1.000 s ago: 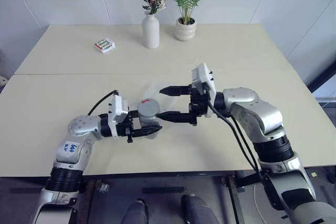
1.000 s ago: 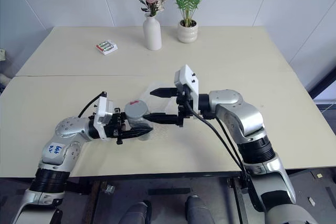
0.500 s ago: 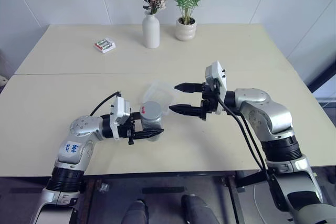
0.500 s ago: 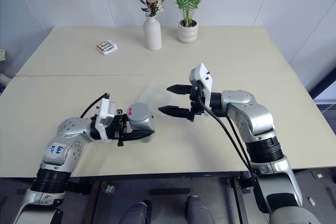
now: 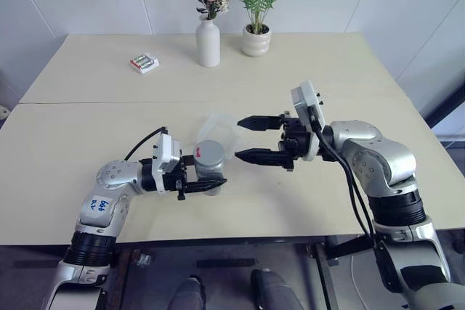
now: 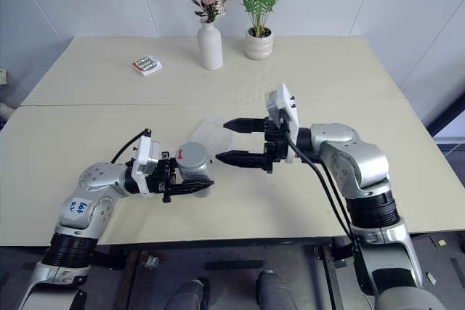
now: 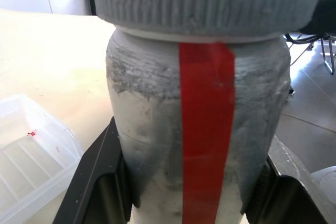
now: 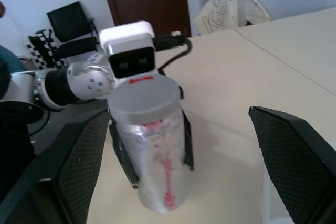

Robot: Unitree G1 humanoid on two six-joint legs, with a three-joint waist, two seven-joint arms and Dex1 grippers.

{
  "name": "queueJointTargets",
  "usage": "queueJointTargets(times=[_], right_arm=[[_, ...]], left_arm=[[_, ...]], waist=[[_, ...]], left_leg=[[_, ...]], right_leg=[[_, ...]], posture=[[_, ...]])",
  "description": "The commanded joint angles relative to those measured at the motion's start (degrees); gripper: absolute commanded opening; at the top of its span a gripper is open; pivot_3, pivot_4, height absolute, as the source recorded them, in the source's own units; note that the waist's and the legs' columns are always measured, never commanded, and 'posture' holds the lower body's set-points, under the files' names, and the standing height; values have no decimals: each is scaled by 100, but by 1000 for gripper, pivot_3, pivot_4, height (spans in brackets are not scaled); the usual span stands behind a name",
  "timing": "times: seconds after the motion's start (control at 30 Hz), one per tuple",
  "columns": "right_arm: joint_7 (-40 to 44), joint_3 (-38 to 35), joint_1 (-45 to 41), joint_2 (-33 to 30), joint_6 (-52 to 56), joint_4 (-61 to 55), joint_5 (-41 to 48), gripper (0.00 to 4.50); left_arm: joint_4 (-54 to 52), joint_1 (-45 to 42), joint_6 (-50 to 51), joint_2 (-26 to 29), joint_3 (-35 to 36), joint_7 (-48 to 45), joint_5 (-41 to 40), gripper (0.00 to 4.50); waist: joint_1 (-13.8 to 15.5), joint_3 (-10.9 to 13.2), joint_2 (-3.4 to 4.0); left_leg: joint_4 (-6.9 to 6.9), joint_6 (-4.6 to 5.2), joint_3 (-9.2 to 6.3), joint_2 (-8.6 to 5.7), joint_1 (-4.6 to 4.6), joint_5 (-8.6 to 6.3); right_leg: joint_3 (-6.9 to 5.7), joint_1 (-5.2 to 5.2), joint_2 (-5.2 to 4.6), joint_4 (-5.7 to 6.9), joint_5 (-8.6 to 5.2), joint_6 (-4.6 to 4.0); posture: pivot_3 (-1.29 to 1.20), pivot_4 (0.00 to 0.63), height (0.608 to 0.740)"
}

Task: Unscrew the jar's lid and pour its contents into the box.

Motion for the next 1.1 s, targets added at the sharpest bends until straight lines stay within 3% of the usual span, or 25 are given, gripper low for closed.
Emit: queueJointTargets(times=[0.03,0.6,1.1], right_arm=[[-69,196,-191,243,-18,-213,35,4456],[-261,725,-373,904,-282,60,-463,4456],[-325,721,-403,1012,-363,216,-559,4456]], left_arm=[[-222,4,-9,42,76,-7,-117,2091],[-320,5,82,30,67,37,-140,2091],[-377,14,132,37,74,58,-139,2091]], waist=[[-6,0,0],[-8,0,0],[-8,0,0]], left_leg=[[1,0,0,0,0,0],[1,0,-2,-1,0,0],[1,0,-2,-1,-1,0]], right_leg=[[0,0,0,0,0,0],[-1,-1,-2,1,0,0],[-1,-1,-3,1,0,0]], posture=[[0,150,740],[0,150,740],[0,150,740]])
